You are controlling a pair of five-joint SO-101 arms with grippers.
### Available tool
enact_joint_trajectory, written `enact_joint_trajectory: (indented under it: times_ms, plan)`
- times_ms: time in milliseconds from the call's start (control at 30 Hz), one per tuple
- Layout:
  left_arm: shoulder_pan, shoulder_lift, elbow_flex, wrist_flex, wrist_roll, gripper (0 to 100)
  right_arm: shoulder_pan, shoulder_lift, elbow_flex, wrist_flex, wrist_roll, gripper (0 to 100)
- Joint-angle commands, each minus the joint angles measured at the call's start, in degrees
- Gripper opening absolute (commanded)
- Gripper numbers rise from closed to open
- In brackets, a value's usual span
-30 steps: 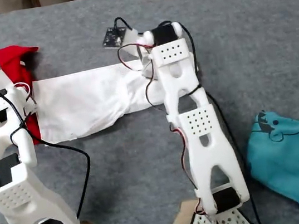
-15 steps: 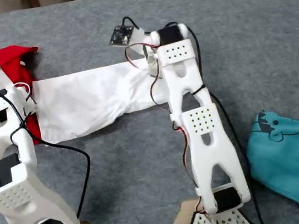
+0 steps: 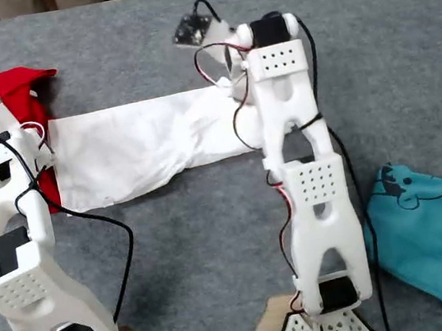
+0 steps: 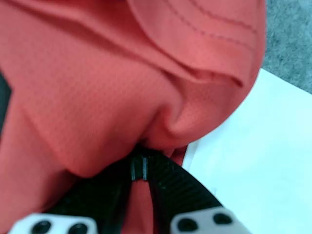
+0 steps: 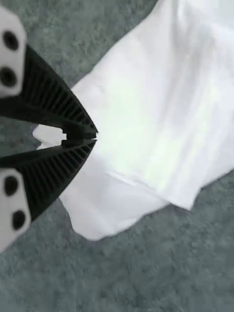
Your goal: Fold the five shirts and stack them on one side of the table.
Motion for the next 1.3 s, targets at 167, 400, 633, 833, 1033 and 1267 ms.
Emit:
enact_joint_trajectory:
  times_ms: [167,400,633,833,1033,1267]
  plan:
    - [1.0,-2.1,0.1,-0.8,0.0,2,0.8,-18.2,32.8,-3.3,-1.7,0.5]
    - [1.0,-2.2,0.1,-0.8,0.0,2,3.6,-17.2,44.2,-16.0,-1.4,0.5]
    - [0.9,-2.5,0.1,-0.8,0.0,2,4.3,-19.0,41.1,-6.9,0.1,0.5]
    - [0.6,-6.0,-2.9,4.7,0.0,2,3.7,-32.1,36.6,0.6,0.1,0.5]
    - [7.9,-16.3,-3.2,14.2,1.2,2,3.8,-33.0,38.5,-6.2,-1.8,0.5]
    - [20.4,-20.1,1.5,18.5,6.3,2,3.8,-20.3,43.2,-20.4,-7.1,0.5]
